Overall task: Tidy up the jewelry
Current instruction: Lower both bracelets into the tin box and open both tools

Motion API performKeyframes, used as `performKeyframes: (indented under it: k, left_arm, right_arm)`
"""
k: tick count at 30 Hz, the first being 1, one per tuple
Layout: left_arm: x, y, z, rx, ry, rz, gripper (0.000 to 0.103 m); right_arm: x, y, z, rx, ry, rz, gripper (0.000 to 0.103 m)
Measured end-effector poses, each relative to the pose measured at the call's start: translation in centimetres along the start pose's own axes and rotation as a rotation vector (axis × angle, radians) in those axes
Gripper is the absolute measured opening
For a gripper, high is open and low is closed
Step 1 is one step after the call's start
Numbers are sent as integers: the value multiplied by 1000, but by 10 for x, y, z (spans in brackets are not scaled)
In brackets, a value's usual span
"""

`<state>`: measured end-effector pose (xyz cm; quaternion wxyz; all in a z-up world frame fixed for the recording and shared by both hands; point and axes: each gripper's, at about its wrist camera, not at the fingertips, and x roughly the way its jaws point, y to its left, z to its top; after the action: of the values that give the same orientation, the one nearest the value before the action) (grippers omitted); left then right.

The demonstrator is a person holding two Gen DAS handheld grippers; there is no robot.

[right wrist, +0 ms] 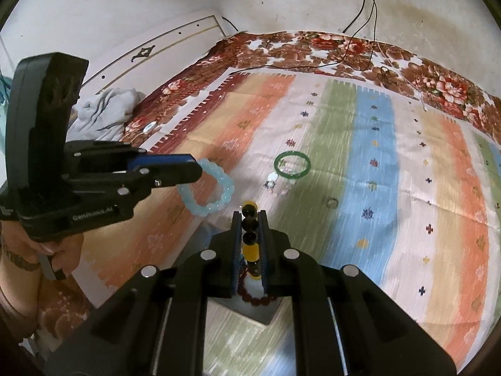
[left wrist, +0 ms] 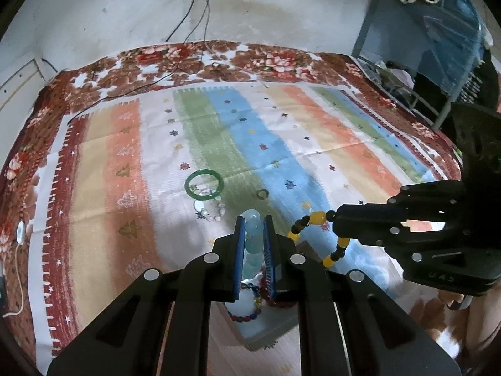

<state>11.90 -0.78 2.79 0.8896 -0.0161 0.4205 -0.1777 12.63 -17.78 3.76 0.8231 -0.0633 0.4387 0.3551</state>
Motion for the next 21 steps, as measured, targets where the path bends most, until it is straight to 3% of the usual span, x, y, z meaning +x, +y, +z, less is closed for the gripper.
performKeyframes:
  k: [11,18,20,21]
  left_arm:
    - [-10,-19,-29,38,16,-27,11]
    - [2,-23,-44,48,75,-37,11]
    - [5,-21,-44,39,76,-23,37]
    - [4,-19,-44,33,71,-17,56]
  right_arm:
    - [-6,11,-33,2,21,28,11]
    - [-1,11,-43,17,43,38,13]
    - [2,8,-44,28,51,41,34]
    - [4,6,-44,33,54,34,48]
